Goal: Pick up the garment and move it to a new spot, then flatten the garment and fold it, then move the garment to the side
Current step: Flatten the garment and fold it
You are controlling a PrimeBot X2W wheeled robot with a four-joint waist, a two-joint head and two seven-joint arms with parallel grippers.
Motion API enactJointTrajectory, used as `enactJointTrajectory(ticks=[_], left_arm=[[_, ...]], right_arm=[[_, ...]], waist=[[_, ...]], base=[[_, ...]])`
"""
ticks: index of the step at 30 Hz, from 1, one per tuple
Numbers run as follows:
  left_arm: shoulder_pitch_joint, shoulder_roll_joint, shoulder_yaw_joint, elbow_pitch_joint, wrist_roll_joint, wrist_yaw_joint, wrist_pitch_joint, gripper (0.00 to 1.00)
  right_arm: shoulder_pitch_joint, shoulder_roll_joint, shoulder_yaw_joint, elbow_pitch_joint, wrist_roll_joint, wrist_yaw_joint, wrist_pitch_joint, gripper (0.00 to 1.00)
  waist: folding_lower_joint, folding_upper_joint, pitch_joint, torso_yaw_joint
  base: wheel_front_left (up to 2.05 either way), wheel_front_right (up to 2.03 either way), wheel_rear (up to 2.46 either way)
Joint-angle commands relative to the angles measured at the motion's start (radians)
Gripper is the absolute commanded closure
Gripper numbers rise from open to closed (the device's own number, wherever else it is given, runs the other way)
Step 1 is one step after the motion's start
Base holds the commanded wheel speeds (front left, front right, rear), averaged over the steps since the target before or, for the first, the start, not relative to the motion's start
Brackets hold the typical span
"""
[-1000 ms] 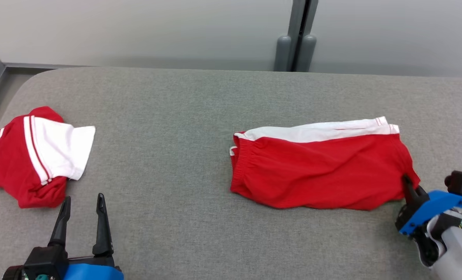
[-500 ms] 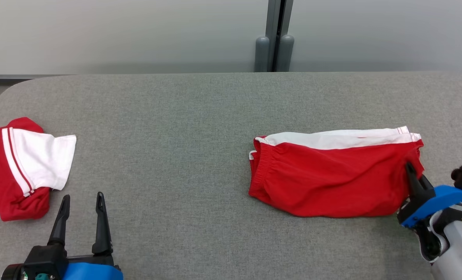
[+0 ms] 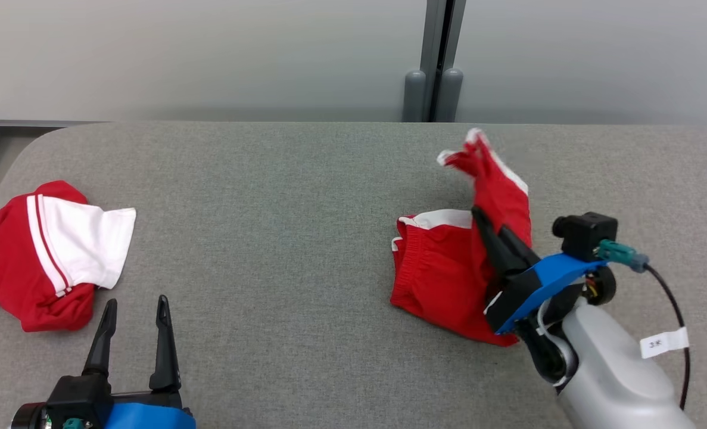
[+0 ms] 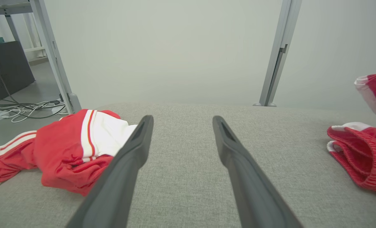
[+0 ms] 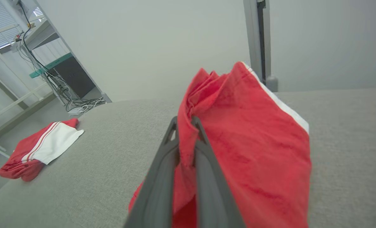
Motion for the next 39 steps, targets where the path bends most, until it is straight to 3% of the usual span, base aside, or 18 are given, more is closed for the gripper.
enactJointTrajectory(ticks=[1, 10, 11, 13, 17, 24, 25, 26, 27, 33, 39], left_arm=[[-0.006, -0.001, 0.0, 0.0, 0.001, -0.002, -0.003, 0.0], [-0.017, -0.001, -0.017, 0.012, -0.008, -0.002, -0.003, 0.0], [-0.018, -0.001, -0.016, 0.013, -0.01, -0.002, -0.003, 0.0], [-0.018, -0.001, -0.015, 0.014, -0.009, -0.002, -0.003, 0.0], [-0.005, -0.001, -0.008, 0.017, -0.006, -0.002, -0.003, 0.0], [0.0, -0.001, -0.006, 0.016, -0.005, -0.002, -0.003, 0.0], [-0.003, -0.001, -0.008, 0.015, -0.004, -0.002, -0.003, 0.0], [-0.008, -0.001, -0.009, 0.013, -0.004, -0.002, -0.003, 0.0], [-0.012, -0.001, -0.011, 0.013, -0.004, -0.002, -0.003, 0.0], [-0.036, -0.001, -0.023, 0.01, -0.001, -0.002, -0.003, 0.0], [-0.046, -0.001, -0.019, 0.01, -0.003, -0.002, -0.003, 0.0]], right_arm=[[0.02, 0.006, 0.014, -0.011, -0.011, 0.001, 0.009, 1.0], [0.115, 0.077, 0.112, 0.006, -0.017, 0.001, 0.024, 1.0], [0.123, 0.086, 0.108, 0.014, -0.005, 0.001, 0.01, 0.85], [0.128, 0.096, 0.126, 0.028, -0.009, 0.001, -0.007, 0.0], [0.111, 0.07, 0.13, 0.01, -0.006, 0.001, -0.06, 0.0], [0.135, 0.003, -0.038, -0.014, -0.095, 0.001, -0.085, 0.0], [0.139, 0.001, -0.063, -0.015, -0.114, 0.001, -0.085, 0.2], [0.144, 0.002, -0.083, -0.008, -0.138, 0.001, -0.085, 0.89], [0.145, 0.003, -0.094, 0.004, -0.167, 0.001, -0.085, 1.0], [0.108, 0.055, -0.109, 0.102, -0.289, 0.001, -0.085, 1.0], [0.101, 0.117, -0.06, 0.158, -0.298, 0.001, -0.085, 1.0]], waist=[[0.0, -0.0001, 0.002, 0.005], [0.0, -0.0001, 0.01, 0.041], [0.0, -0.0001, 0.01, 0.042], [0.0, -0.0001, 0.01, 0.043], [0.0, -0.0001, 0.0, 0.035], [0.0, -0.0001, -0.013, 0.036], [0.0, -0.0001, -0.012, 0.038], [0.0, -0.0001, -0.011, 0.04], [0.0, -0.0001, -0.008, 0.042], [0.0, -0.0001, 0.012, 0.056], [0.0, -0.0001, 0.018, 0.068]], base=[[0.0, 0.0, 0.0], [0.0, 0.0, 0.0], [0.0, 0.0, 0.0], [0.0, 0.0, 0.0], [0.0, 0.0, 0.0], [0.0, 0.0, 0.0], [0.0, 0.0, 0.0], [0.0, 0.0, 0.0], [0.0, 0.0, 0.0], [0.0, 0.0, 0.0], [0.0, 0.0, 0.0]])
